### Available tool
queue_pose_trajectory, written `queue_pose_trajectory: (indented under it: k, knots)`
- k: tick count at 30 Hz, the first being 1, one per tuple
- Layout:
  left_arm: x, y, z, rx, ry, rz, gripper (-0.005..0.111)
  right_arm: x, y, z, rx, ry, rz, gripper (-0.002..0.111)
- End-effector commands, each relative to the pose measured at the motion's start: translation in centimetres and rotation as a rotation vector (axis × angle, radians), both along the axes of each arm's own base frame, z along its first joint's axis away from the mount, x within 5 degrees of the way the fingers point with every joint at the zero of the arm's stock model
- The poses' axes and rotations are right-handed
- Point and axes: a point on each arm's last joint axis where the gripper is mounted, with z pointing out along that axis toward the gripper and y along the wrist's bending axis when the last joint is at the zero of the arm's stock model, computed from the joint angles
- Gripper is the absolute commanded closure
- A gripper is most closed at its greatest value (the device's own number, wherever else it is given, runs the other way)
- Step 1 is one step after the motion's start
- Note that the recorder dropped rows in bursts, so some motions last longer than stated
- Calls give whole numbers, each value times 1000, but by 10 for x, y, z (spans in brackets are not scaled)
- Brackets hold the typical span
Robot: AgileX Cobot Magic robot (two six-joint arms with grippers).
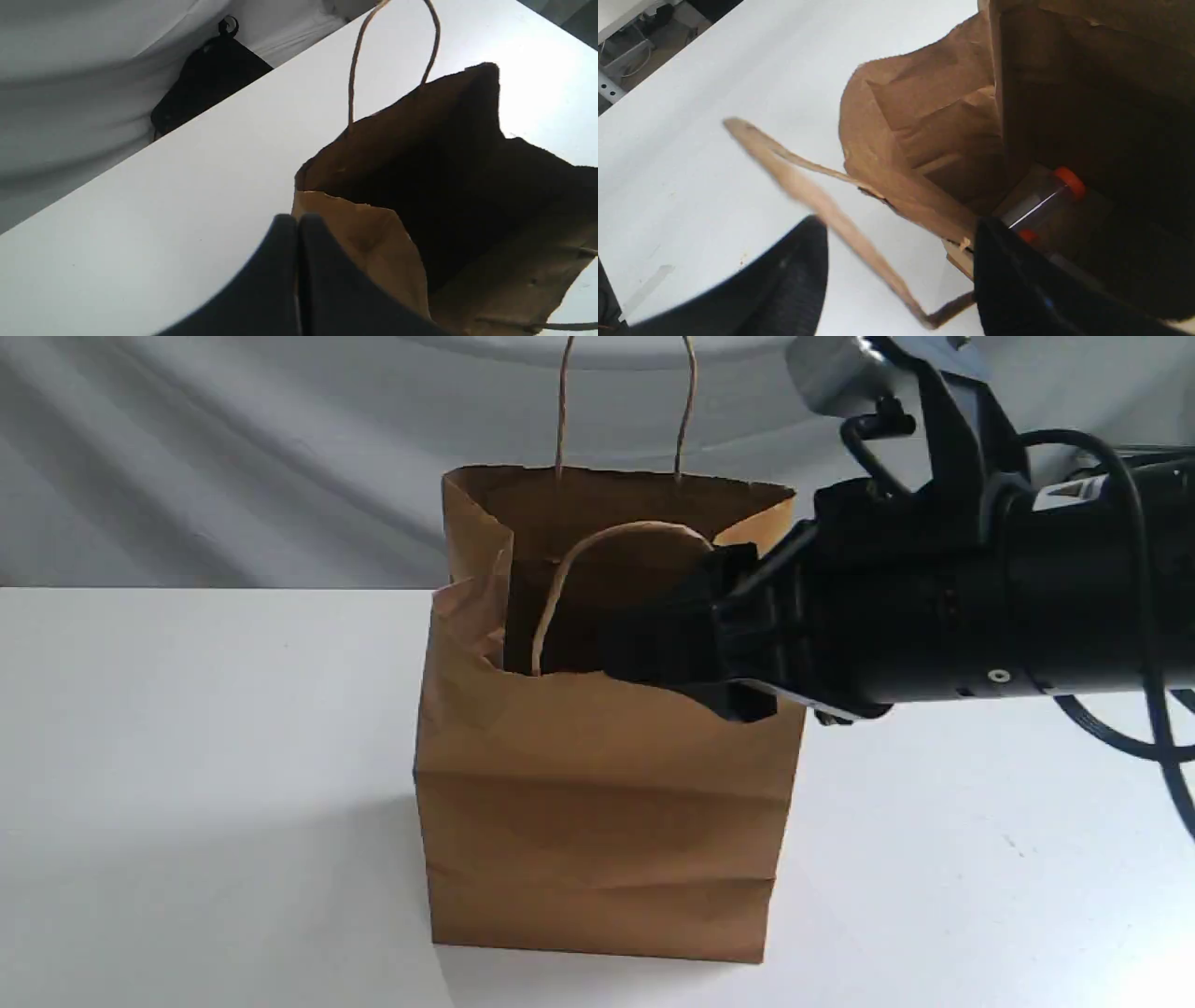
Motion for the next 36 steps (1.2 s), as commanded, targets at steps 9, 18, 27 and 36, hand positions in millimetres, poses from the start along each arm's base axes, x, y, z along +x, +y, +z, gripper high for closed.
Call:
queue_pose_trajectory:
  k: [9,18,27,36]
  knots:
    - [-23,10,1,80,-20,34,107,-18,-23,26,-85,-173,-54,59]
    - [-64,17,-23,74,-5,49,107,-42,-50,36,-186,-121,-146,60]
    - [-122,31,-69,8,-131,155,107,-76,-70,65,-111,-240,-160,108]
    - [-179,46,-114,-189,-371,313,107,-102,-92,87,-8,-572,-225,108]
